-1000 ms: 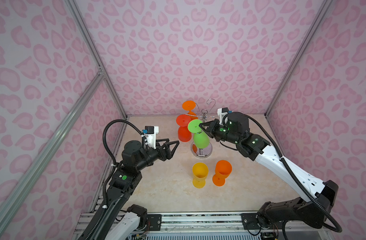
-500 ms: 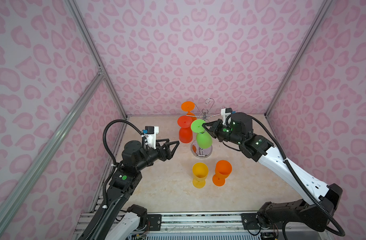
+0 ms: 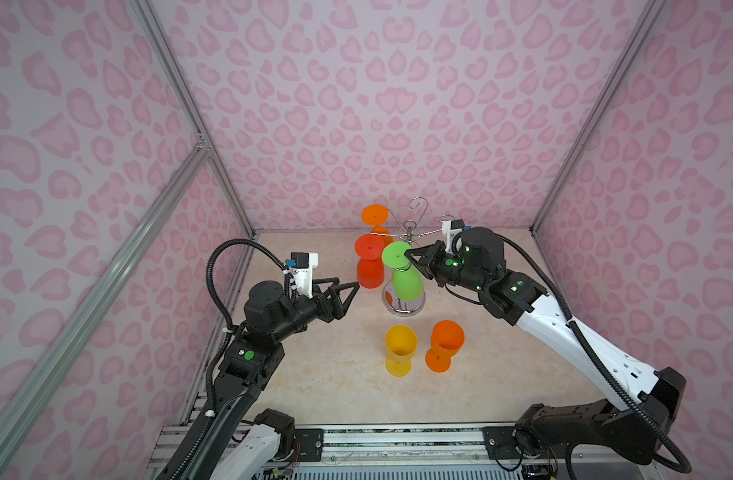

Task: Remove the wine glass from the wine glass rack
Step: 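Slide the green glass off its hook with the right gripper, away from the rack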

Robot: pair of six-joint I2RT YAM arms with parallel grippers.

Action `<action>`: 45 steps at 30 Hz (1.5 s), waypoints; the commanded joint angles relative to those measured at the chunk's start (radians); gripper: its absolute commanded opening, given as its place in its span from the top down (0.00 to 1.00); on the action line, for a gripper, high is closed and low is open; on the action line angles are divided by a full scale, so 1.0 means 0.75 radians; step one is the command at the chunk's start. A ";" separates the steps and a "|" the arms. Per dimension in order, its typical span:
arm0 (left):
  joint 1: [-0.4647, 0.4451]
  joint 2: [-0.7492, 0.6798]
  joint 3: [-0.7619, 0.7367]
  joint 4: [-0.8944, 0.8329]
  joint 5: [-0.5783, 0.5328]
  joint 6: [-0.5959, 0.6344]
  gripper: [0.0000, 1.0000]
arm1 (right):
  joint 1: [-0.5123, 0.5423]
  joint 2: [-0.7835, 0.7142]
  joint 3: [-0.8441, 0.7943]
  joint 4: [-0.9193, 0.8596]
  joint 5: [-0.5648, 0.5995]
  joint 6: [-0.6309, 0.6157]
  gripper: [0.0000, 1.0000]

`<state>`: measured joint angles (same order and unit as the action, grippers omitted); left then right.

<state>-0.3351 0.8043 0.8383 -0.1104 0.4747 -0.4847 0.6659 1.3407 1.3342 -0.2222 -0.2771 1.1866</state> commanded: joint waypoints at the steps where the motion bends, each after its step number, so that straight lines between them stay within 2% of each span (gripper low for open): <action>1: 0.001 0.013 -0.002 0.027 0.024 0.016 0.19 | 0.002 -0.012 -0.025 0.009 0.043 0.010 1.00; 21: 0.002 0.008 -0.005 0.027 0.030 0.020 0.19 | -0.004 0.005 0.076 -0.129 0.115 -0.023 1.00; 45: 0.005 0.004 -0.042 0.054 0.034 0.018 0.19 | 0.008 -0.042 0.087 -0.211 0.235 -0.001 1.00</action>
<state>-0.3336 0.8120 0.8097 -0.1028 0.4911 -0.4847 0.6716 1.3140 1.4036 -0.3737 -0.1261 1.1927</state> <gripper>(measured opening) 0.811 0.049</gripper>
